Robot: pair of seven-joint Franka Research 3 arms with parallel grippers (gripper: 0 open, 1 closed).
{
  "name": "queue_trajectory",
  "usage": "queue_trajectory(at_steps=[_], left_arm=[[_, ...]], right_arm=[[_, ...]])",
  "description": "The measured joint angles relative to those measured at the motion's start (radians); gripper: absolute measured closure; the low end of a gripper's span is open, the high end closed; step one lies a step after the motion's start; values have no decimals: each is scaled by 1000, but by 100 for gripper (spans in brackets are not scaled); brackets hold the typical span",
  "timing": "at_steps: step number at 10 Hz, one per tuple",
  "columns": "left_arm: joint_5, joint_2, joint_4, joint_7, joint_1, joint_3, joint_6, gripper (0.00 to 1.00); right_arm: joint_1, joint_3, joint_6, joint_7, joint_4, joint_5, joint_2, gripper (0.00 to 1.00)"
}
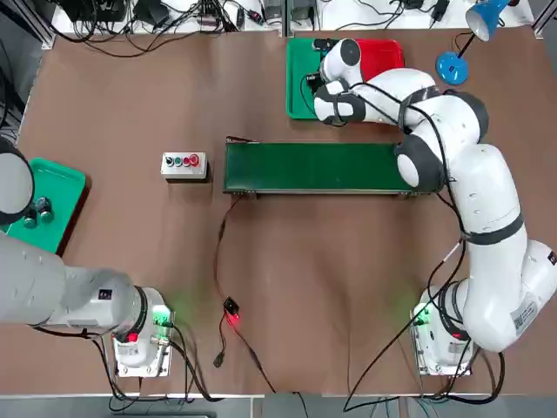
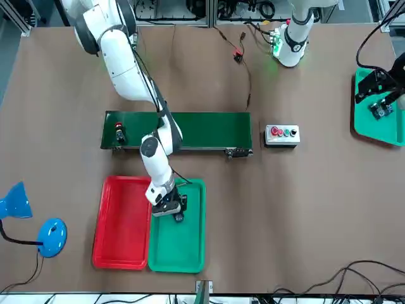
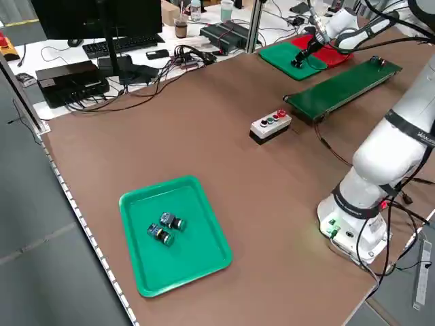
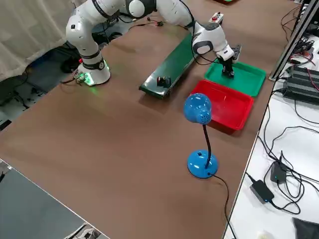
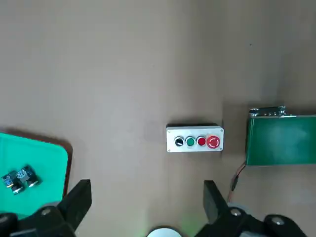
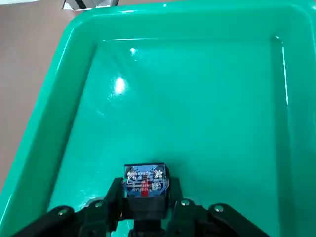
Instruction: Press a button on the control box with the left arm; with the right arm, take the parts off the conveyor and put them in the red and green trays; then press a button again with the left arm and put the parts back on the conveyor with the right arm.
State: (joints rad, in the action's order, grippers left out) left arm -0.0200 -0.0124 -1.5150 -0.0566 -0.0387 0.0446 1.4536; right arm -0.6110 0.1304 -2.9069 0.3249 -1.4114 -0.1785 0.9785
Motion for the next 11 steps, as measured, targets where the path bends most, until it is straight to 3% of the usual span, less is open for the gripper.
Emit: queue_trajectory(at_steps=[3,8,10,11], left_arm=[[0,0,0,0,0,0,0,0],[0,0,0,0,0,0,0,0],[0,0,0,0,0,0,0,0],[0,0,0,0,0,0,0,0]], right_arm=[[1,7,23,0,4,0,-4,59],[5,18,401,-6,35,0,-120,59],[14,28,624,-47,17,1,-228,59],[19,30,672,-76,-39,1,-307,59]])
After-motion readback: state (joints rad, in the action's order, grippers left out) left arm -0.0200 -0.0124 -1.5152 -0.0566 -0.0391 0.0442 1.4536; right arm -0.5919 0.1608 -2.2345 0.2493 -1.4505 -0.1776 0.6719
